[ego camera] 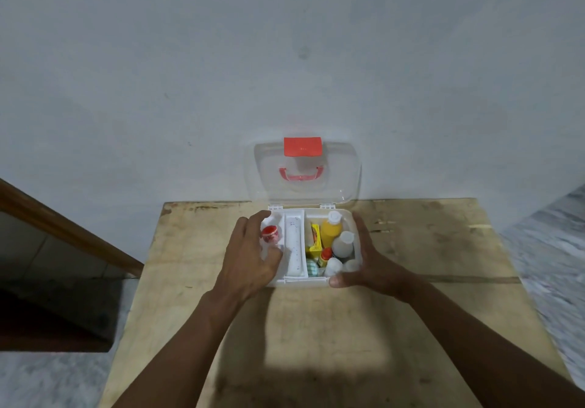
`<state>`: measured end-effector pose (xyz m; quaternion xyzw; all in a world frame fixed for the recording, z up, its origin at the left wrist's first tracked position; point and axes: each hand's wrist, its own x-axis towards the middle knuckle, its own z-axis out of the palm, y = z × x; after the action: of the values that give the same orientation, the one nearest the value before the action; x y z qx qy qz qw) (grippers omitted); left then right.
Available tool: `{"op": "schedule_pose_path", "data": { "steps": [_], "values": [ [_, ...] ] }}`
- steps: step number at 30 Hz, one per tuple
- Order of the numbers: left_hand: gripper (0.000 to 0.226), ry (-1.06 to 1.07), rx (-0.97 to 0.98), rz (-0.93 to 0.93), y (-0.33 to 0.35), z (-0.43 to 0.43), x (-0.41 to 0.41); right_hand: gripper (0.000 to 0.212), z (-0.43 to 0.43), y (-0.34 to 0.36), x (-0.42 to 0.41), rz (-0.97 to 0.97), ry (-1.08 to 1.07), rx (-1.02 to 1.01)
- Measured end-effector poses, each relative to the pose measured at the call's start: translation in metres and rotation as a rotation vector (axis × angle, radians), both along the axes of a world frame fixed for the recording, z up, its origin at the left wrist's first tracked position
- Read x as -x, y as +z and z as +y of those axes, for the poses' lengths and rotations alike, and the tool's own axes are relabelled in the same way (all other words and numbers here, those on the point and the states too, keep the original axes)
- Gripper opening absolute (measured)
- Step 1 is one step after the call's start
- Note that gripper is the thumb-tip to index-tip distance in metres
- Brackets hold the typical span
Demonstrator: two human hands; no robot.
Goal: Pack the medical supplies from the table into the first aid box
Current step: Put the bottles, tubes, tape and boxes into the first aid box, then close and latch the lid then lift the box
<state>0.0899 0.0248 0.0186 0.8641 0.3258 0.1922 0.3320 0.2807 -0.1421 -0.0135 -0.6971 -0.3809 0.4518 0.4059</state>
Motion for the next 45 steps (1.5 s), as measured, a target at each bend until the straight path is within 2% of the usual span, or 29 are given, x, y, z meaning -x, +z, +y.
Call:
{"op": "schedule_pose_path", "data": {
  "steps": [2, 5, 9, 13, 19, 23, 28, 32, 39, 42, 43, 45],
  "values": [
    [0.058, -0.045, 0.030, -0.013, 0.000, -0.002, 0.008, 0.117, 0.000, -0.001, 0.000, -0.004, 0.008, 0.002],
    [0.057, -0.065, 0.026, -0.068, -0.005, -0.003, 0.017, 0.120, 0.001, 0.001, 0.000, -0.015, 0.003, 0.015],
    [0.081, 0.001, 0.117, -0.075, -0.012, -0.003, 0.020, 0.128, 0.001, 0.003, 0.001, -0.027, -0.009, 0.036],
    [0.094, 0.007, 0.174, -0.049, -0.018, -0.005, 0.019, 0.125, 0.002, 0.003, 0.002, -0.045, -0.002, 0.030],
    [0.089, 0.002, 0.120, -0.098, -0.023, -0.011, 0.020, 0.128, 0.001, 0.000, 0.000, -0.029, -0.006, 0.054],
    [0.107, -0.032, 0.271, -0.141, -0.034, -0.006, 0.021, 0.136, 0.002, -0.002, -0.001, -0.023, -0.018, 0.072],
    [0.096, -0.092, 0.336, -0.184, -0.034, -0.019, 0.028, 0.137, 0.001, -0.002, -0.001, -0.028, -0.026, 0.068],
    [0.085, -0.070, 0.373, -0.226, -0.030, -0.025, 0.025, 0.123, 0.002, 0.003, 0.001, -0.048, 0.014, 0.050],
    [0.082, -0.041, 0.440, -0.286, -0.028, -0.030, 0.026, 0.121, 0.004, 0.028, -0.005, -0.130, 0.081, 0.135],
    [0.079, -0.036, 0.447, -0.295, -0.026, -0.030, 0.028, 0.126, 0.008, 0.050, -0.019, -0.106, -0.112, 0.261],
    [0.080, -0.033, 0.442, -0.295, -0.025, -0.029, 0.028, 0.121, 0.011, 0.058, -0.024, -0.161, -0.194, 0.248],
    [0.080, -0.028, 0.439, -0.295, -0.026, -0.029, 0.028, 0.102, 0.022, 0.074, -0.030, -0.414, -0.338, 0.141]
  ]
}}
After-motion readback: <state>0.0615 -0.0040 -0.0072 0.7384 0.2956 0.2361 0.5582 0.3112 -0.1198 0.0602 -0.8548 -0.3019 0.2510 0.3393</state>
